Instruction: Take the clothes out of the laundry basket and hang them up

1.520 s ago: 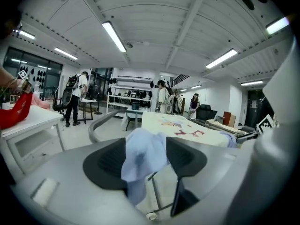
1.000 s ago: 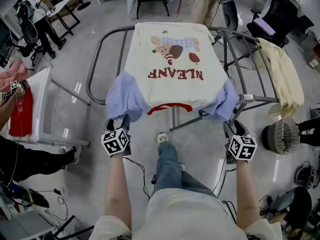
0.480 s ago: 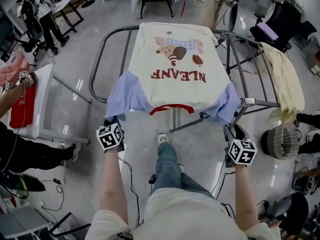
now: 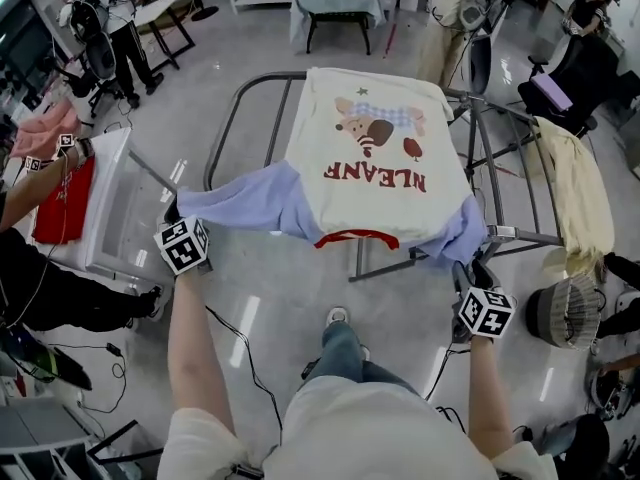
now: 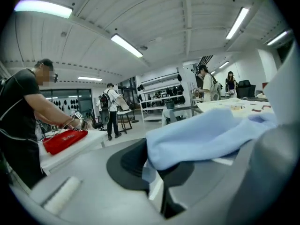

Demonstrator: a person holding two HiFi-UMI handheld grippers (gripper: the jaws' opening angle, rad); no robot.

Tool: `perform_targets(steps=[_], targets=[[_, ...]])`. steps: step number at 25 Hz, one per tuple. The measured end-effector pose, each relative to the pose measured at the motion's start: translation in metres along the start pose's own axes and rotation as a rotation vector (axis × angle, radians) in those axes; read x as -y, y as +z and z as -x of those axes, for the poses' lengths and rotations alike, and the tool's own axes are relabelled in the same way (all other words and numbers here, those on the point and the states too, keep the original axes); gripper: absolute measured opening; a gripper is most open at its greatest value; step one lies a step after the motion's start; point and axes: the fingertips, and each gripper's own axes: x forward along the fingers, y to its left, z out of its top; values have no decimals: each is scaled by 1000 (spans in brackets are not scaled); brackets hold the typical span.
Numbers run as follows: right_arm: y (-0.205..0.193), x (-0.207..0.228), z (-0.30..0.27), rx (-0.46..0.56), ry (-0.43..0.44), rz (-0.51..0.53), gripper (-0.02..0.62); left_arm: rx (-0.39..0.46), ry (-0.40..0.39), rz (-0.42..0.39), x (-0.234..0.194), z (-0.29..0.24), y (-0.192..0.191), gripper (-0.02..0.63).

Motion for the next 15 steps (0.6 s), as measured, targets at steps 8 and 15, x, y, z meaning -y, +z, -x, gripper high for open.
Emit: perform_targets(steps=[8, 15], targets=[[22, 24, -7, 27, -77, -41, 203, 147, 52, -109, -11, -55, 106, 25], [22, 39, -15, 33, -175, -103, 204, 26, 26, -154, -12, -114, 78, 25]])
